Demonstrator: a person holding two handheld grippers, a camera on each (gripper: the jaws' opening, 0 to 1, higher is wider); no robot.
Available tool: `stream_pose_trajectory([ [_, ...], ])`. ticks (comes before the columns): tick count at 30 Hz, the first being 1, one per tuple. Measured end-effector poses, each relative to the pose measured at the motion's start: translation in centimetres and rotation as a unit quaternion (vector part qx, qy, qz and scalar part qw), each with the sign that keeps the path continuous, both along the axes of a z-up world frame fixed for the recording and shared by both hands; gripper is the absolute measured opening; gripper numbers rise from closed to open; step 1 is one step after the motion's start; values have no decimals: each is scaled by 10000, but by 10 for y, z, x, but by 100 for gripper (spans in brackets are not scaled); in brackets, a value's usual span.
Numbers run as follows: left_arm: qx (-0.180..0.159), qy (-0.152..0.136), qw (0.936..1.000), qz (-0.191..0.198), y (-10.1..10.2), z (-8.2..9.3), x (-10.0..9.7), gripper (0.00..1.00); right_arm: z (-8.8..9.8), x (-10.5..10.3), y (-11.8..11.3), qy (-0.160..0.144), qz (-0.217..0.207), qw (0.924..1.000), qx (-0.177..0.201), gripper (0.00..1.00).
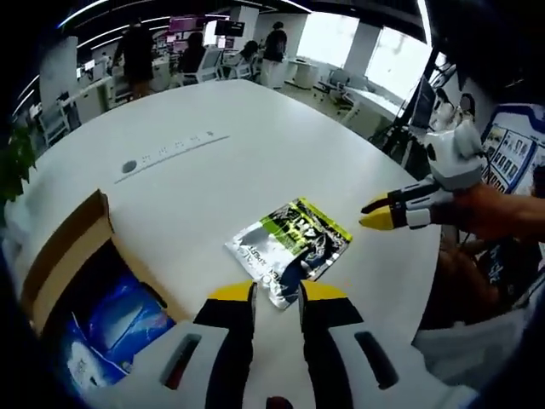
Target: Operate the shoe box by opening the lid, removing the specified soft item, and placing it in the target area until the item is outside and the box remains undamaged.
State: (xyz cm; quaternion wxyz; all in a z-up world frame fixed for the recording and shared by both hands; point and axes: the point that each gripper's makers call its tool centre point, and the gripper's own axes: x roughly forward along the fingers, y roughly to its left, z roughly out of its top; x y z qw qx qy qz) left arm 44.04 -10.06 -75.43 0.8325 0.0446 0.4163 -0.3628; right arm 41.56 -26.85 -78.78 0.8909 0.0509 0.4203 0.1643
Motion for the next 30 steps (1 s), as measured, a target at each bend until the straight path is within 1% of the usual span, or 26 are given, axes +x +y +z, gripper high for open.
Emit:
stream_pose_trajectory([
  [2, -69, 27, 9999, 66, 6, 3, -1, 20, 4, -1, 1, -46, -15, 10000, -32, 15],
  [4, -125, -8, 9998, 154, 15, 8, -3, 20, 8, -2, 4, -87, 2, 10000, -47, 15],
  [7, -162, -43, 9995, 258, 31, 12, -8, 20, 13, -6, 10, -135, 35, 9999, -75, 15],
  [10, -250, -54, 9986, 454, 49, 16, -15, 21, 17, -9, 15, -167, 26, 9998, -82, 15],
  [14, -312, -50, 9974, 653, 73, 17, -23, 21, 21, -12, 23, -191, 56, 9998, -93, 15],
  [17, -454, 33, 9953, 856, 90, 16, -31, 21, 24, -13, 29, -231, 109, 9996, -109, 15],
  [19, -463, 20, 9945, 934, 102, 16, -34, 21, 25, -14, 34, -236, 145, 9996, -108, 15],
  [22, -460, 3, 9937, 1017, 116, 18, -41, 21, 28, -15, 43, -257, 169, 9995, -71, 15],
  [23, -459, -4, 9935, 1041, 124, 18, -39, 21, 28, -15, 46, -262, 177, 9995, -65, 15],
  [24, -458, -8, 9934, 1053, 126, 18, -38, 21, 29, -15, 49, -267, 192, 9994, -63, 15],
  [30, -472, -90, 9909, 1256, 161, 24, -43, 21, 37, -15, 78, -345, 396, 9986, -14, 15],
])
